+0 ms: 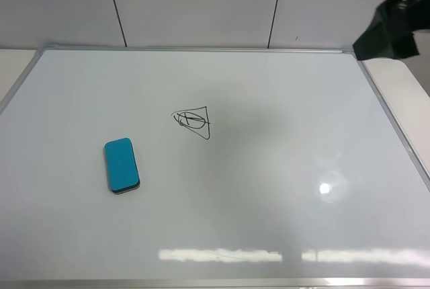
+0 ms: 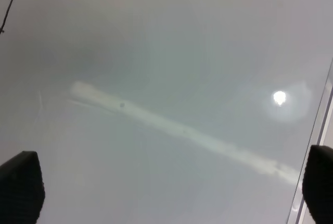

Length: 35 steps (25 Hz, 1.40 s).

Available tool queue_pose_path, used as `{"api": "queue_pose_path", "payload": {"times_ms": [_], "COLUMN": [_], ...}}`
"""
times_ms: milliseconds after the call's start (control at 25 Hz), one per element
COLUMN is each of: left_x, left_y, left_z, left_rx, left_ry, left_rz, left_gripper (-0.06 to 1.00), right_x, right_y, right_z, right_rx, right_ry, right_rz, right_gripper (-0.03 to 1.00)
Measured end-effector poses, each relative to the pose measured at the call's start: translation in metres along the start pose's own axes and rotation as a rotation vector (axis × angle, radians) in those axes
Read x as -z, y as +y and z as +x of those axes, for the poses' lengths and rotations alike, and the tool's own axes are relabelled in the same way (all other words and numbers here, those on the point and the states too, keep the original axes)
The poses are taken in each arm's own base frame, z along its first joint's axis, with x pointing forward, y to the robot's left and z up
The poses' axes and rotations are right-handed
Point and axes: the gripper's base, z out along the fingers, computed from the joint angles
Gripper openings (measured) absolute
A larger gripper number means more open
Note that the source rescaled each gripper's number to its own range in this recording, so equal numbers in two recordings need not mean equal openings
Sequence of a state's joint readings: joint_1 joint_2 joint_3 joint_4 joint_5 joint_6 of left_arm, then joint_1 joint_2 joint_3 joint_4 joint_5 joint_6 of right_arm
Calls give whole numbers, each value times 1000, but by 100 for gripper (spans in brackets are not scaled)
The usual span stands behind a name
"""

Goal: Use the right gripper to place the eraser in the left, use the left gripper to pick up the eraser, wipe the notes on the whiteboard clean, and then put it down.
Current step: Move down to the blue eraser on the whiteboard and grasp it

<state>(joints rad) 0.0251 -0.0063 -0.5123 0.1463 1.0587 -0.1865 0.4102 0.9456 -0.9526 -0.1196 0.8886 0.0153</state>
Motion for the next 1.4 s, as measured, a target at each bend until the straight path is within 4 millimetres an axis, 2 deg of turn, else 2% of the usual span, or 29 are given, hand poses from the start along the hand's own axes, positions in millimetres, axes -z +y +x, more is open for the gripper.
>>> {"api": "queue_pose_path", "payload": {"times_ms": [200,320,480,600,880,1080,1400], "left_x": [0,0,0,0,0,0,0], "left_y": [0,0,0,0,0,0,0], "left_z": [0,0,0,0,0,0,0], "left_rx": [0,0,0,0,0,0,0], "left_ry": [0,0,0,0,0,0,0], "left_rz": [0,0,0,0,0,0,0], "left_gripper": [100,100,100,100,100,100,100], "right_x": [75,101,111,107,79,77,77], "right_y": [-3,-4,0,4,7,9,11], "right_z": [66,104,154,174,186,186,186], "right_rx": [-53,-69,-127,-158,-186,-232,-217], "right_ry": [-299,-414,-422,-403,-290,-272,-273], "right_rz": [16,54,121,150,211,300,283], "right_gripper": [100,100,100,100,100,100,100]}}
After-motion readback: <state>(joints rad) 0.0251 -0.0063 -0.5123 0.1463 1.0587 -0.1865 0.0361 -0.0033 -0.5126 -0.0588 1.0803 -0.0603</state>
